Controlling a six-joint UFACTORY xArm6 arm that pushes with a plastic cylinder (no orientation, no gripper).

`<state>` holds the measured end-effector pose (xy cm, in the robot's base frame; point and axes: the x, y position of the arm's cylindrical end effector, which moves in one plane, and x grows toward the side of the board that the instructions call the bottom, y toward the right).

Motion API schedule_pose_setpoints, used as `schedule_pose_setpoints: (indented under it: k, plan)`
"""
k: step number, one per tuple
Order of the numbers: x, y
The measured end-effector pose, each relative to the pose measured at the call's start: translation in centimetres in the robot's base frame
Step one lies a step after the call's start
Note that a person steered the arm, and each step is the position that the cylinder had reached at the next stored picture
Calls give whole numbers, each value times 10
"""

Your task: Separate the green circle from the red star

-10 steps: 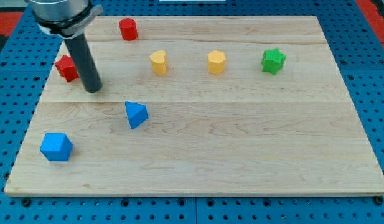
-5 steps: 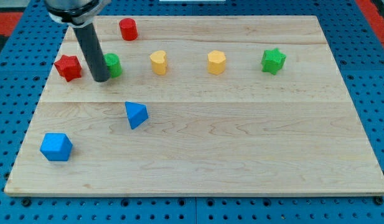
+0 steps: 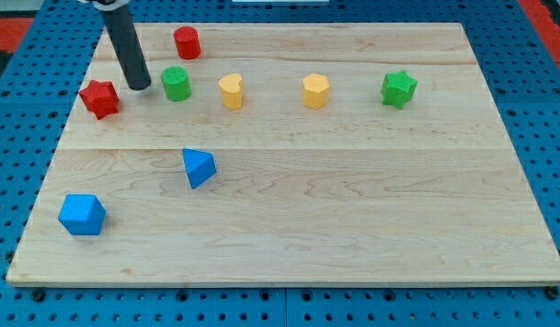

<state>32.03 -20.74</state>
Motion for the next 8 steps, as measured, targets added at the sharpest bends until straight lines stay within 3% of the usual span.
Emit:
schedule_pose_setpoints:
  k: [1, 2, 3, 5, 6, 7, 8]
  plan:
    - [-34, 2]
    - [-40, 36]
    - [-6, 31]
    - [-18, 46]
    - [-28, 127]
    - [-85, 136]
    - [-119, 80]
